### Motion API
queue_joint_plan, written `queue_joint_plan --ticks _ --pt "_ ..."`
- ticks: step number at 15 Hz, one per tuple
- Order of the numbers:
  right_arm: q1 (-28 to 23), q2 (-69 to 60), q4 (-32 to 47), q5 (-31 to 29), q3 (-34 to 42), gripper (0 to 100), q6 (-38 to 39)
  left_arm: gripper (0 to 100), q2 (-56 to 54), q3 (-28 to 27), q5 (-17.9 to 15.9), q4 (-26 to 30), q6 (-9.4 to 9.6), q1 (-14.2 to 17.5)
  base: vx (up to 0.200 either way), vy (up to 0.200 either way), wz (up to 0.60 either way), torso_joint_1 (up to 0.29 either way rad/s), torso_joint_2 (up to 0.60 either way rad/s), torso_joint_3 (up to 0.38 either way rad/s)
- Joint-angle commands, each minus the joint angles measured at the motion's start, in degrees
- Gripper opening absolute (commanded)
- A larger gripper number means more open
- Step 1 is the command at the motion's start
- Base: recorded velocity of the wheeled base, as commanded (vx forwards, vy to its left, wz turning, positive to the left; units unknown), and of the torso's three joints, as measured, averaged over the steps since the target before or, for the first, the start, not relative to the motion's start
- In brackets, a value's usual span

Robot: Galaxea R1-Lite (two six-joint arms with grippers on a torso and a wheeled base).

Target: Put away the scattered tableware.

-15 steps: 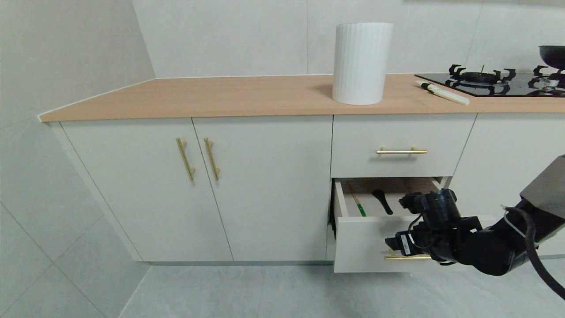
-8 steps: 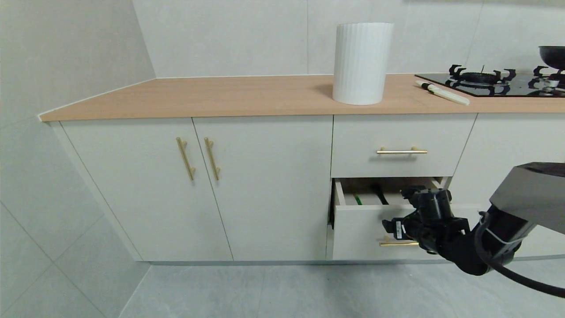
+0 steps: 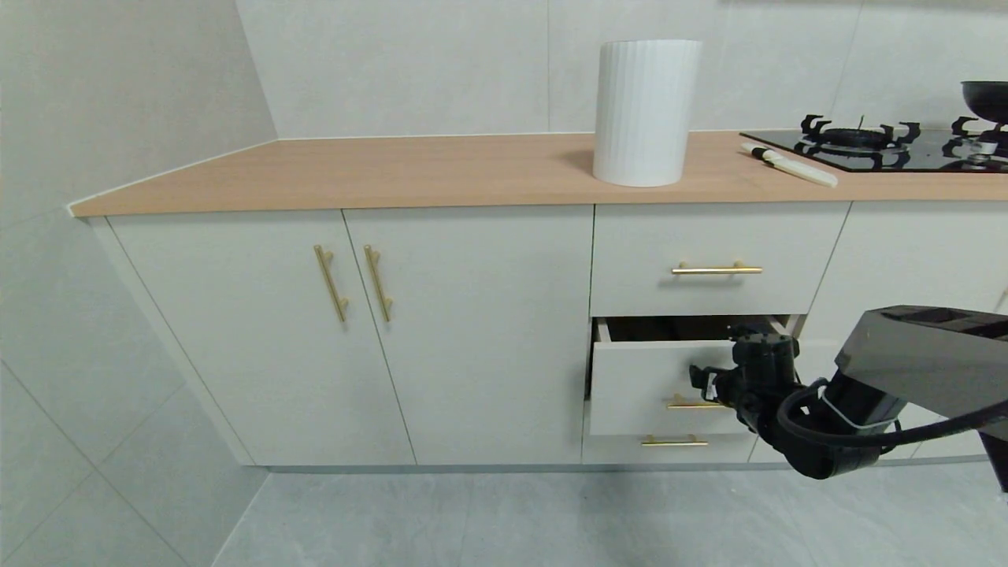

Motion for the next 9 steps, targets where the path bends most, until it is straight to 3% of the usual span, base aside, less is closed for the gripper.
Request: queue_joint_plan --ticks 1,9 --pt "-0.5 3.4 -0.5 -0.4 -1.9 100 0.0 100 0.0 0.0 0.0 0.0 -0.01 0.0 0.000 0.000 0.00 0.000 0.00 0.000" --pt "-2.7 8.0 -2.9 -1.9 -8.5 100 0.2 100 0.0 0.0 0.0 0.0 -0.01 0.0 0.000 0.000 0.00 0.000 0.00 0.000"
